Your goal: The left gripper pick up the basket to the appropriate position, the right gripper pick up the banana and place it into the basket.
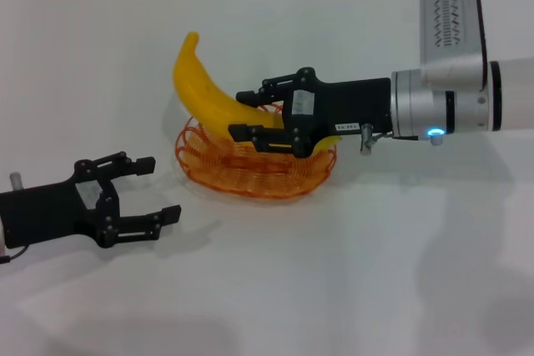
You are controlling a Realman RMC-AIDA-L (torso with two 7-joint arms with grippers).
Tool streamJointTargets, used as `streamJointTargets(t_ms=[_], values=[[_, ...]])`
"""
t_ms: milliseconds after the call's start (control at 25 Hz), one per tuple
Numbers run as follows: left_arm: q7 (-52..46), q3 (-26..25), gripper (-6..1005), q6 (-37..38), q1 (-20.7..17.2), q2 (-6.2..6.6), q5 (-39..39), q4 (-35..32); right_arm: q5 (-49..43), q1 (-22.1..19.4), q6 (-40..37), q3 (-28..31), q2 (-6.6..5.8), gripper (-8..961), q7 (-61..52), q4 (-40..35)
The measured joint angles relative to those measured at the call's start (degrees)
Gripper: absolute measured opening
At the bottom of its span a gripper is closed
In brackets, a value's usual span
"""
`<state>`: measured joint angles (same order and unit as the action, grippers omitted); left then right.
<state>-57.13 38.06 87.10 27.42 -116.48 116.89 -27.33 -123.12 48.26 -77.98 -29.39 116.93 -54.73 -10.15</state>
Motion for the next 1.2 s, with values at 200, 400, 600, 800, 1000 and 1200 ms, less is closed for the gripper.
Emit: streamJointTargets(t_ms=[200,400,600,800,1000,1200], values=[[0.0,0.0,879,0.0,-0.3,0.03,0.0,0.0,0.2,-0.2,-0.5,0.2,0.02,467,-0.9,0.0],[0.0,0.0,879,0.0,-0.2,0.07,0.0,0.0,0.3,-0.2,0.5,0.0,-0.17,468,-3.8,-0.1],[0.0,0.0,879,0.0,-0.3,0.10,0.0,0.0,0.3,-0.3,0.2,0.2,-0.28,469,-4.8,-0.1],[-0.1,0.0,879,0.0,-0.4,0.12,0.0,0.0,0.3,-0.5,-0.1,0.3,-0.30,619,-5.7,-0.3],[0.0,0.0,879,0.0,-0.9,0.12,0.0,0.0,0.4,-1.8,-3.8,0.4,-0.46,819,-5.7,-2.3],[0.1,-0.3,879,0.0,-1.2,0.12,0.0,0.0,1.1,-8.0,-10.6,1.3,-0.89,842,-5.7,-9.5]])
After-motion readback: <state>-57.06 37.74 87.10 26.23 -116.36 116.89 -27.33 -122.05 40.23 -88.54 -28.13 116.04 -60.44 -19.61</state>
